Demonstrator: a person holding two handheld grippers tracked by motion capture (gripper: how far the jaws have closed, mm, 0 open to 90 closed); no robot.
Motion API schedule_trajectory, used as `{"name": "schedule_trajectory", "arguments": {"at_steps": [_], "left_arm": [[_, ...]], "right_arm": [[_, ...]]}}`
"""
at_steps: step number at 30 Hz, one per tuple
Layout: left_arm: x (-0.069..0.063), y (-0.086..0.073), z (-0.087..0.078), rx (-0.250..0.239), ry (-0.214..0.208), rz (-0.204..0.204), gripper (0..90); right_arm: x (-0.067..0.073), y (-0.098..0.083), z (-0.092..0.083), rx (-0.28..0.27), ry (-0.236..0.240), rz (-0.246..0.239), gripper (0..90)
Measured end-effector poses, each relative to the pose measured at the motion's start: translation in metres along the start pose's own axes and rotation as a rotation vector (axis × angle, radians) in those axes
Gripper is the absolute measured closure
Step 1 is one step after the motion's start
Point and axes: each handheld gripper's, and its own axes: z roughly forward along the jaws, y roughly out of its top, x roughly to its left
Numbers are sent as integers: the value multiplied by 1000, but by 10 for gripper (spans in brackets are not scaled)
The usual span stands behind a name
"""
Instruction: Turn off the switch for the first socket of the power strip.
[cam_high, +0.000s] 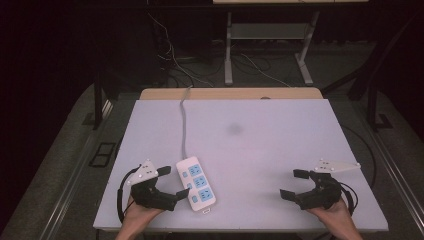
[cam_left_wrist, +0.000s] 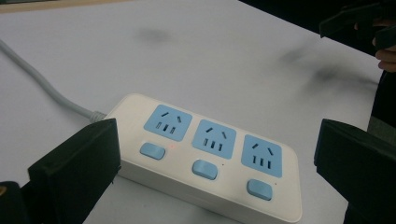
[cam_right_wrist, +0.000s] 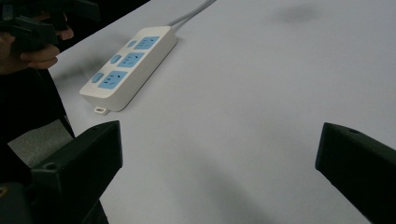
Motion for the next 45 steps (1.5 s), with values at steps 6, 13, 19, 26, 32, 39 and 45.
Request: {"name": "schedule_trajectory", "arguments": {"at_steps": [6, 13, 19, 26, 32, 39, 45], "left_arm": [[3, 4, -4, 18, 10, -9, 0], [8, 6, -6, 32, 18, -17, 0], [11, 10, -6, 53, 20, -11, 0], [15, 18, -6, 74, 24, -1, 0], [21, 26, -5, 95, 27, 14, 0], [26, 35, -3, 117, 25, 21, 0], [30, 39, 1, 149, 26, 29, 0]], "right_arm": [[0, 0, 1, 7, -2, -6, 4], [0, -1, 1, 12, -5, -7, 4], [0, -1, 1, 19, -9, -8, 4], [0, -1, 1, 20, -10, -9, 4], [0, -1, 1, 20, -10, -9, 4], [0, -2, 1, 20, -12, -6, 4], [0, -2, 1, 23, -13, -7, 4]]}}
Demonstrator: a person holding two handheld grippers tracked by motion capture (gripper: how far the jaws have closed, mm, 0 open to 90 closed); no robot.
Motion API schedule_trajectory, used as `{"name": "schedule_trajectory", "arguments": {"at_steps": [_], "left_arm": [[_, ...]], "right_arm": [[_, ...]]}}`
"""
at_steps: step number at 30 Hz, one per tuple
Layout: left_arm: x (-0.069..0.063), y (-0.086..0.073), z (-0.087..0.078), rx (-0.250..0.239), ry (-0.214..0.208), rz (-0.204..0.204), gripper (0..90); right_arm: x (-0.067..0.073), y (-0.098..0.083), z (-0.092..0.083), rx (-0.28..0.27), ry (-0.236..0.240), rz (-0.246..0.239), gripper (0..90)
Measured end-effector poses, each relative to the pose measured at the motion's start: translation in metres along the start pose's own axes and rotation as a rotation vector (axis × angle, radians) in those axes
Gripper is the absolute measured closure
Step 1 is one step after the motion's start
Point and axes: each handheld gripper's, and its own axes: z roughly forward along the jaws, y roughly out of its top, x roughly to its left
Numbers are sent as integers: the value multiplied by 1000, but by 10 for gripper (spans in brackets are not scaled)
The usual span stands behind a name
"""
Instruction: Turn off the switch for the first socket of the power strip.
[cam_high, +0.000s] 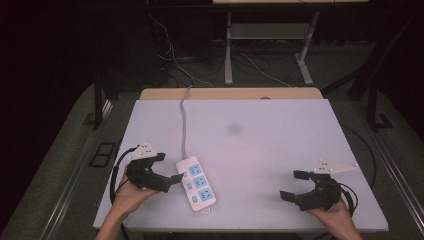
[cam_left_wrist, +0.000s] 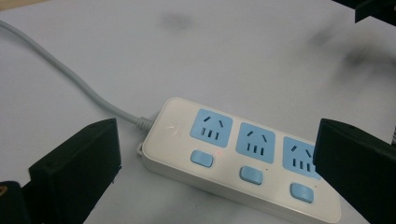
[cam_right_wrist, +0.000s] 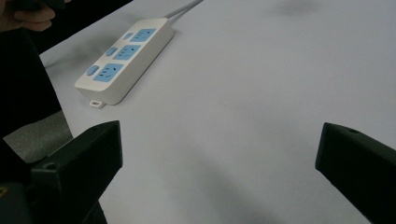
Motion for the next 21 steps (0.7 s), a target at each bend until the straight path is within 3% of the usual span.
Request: {"name": "schedule_trajectory", "arguments": {"at_steps": [12, 21], "left_arm": [[9, 10, 7, 77, 3, 13, 0], [8, 19, 12, 136, -12, 60, 33]], "right_arm": [[0, 0, 1, 9, 2, -1, 4], [0, 0, 0, 11, 0, -4, 4]]}}
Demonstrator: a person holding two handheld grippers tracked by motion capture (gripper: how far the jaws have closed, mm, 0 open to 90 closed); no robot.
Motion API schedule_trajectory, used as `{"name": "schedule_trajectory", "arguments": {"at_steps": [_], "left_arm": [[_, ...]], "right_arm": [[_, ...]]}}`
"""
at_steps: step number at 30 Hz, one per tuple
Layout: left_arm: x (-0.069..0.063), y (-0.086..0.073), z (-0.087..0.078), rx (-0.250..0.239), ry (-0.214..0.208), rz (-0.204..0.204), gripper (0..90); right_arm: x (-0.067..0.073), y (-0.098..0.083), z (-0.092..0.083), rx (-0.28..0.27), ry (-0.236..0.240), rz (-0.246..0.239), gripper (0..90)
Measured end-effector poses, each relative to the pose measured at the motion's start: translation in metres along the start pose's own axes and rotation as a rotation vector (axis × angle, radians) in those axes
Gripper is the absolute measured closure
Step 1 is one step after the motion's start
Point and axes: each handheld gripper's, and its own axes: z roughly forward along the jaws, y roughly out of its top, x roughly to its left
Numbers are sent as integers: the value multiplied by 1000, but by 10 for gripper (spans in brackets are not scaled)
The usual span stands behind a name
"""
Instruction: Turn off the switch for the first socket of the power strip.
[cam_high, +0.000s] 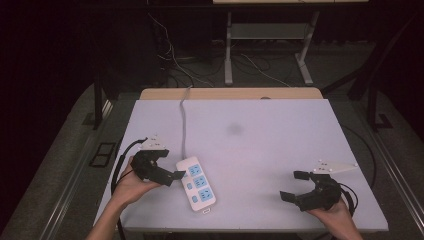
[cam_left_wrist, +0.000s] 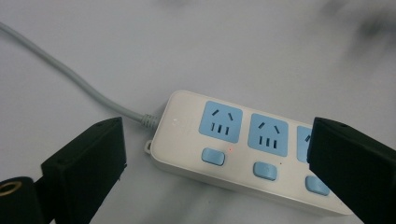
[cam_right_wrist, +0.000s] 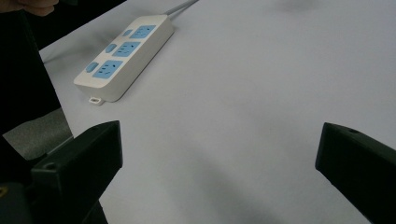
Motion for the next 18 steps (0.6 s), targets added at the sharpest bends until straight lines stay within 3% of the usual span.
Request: {"name": "schedule_trajectory", "arguments": {"at_steps": [5, 7, 9, 10, 11, 12, 18], "left_arm": [[2, 3, 2, 26, -12, 5, 92], [2, 5, 1, 35, -17, 8, 178], [0, 7, 1, 42, -23, 13, 203], [0, 9, 1, 47, -27, 21, 266], [0, 10, 0, 50, -33, 24, 266], [-1, 12, 0, 54, -34, 31, 328], [-1, 18, 3, 76, -41, 48, 480]], "right_arm": [[0, 0, 1, 5, 3, -2, 4], [1, 0, 2, 11, 3, -6, 4], [1, -1, 2, 11, 3, -6, 4], [1, -1, 2, 12, 4, -7, 4], [1, -1, 2, 12, 4, -7, 4], [1, -1, 2, 14, 4, -8, 4], [2, -1, 3, 18, 5, -10, 4]]}}
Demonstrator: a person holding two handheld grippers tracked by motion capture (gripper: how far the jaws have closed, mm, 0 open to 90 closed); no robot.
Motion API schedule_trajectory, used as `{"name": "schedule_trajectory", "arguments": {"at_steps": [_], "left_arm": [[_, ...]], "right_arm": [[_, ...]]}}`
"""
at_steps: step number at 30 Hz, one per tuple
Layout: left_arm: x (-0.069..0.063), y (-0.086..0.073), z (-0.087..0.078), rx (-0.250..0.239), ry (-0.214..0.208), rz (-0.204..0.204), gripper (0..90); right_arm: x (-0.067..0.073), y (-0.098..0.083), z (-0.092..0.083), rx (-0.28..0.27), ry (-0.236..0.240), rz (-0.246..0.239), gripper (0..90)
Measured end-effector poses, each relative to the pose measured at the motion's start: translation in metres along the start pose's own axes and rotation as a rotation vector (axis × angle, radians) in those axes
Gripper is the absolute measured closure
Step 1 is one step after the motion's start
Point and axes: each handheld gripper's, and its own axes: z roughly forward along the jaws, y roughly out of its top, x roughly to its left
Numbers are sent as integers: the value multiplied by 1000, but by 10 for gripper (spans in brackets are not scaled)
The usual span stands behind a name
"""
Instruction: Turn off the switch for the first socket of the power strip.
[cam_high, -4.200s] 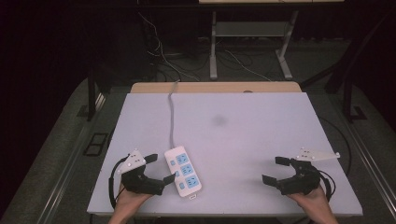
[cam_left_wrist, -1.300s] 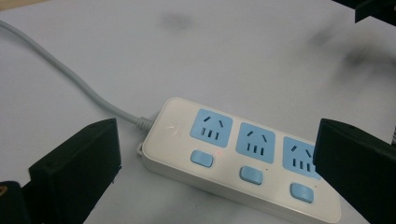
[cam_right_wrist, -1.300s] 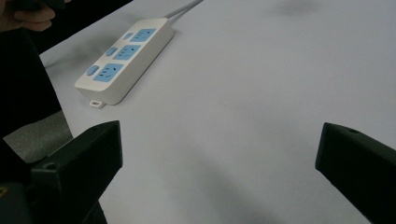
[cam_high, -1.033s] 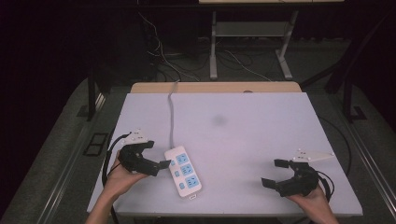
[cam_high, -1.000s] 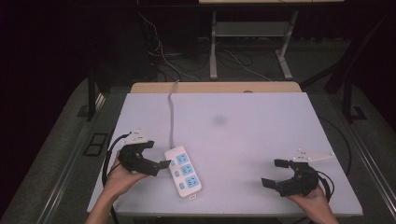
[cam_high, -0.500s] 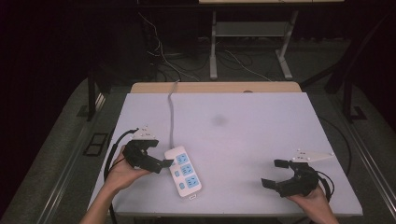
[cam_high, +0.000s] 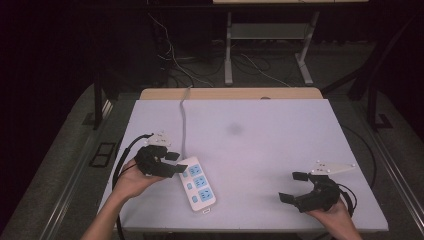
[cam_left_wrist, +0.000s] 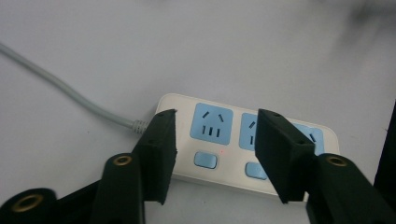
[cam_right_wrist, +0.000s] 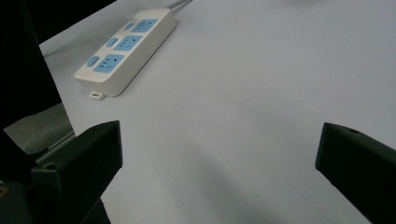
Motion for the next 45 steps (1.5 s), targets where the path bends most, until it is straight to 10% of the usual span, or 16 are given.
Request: {"name": "schedule_trajectory", "arguments": {"at_steps": [14, 45], "left_arm": [[8, 3, 7, 42, -14, -5, 889], [14, 2, 40, 197, -52, 1, 893]], "right_arm": [[0, -1, 2, 11, -1, -6, 4], [0, -2, 4, 31, 5, -11, 4]]}}
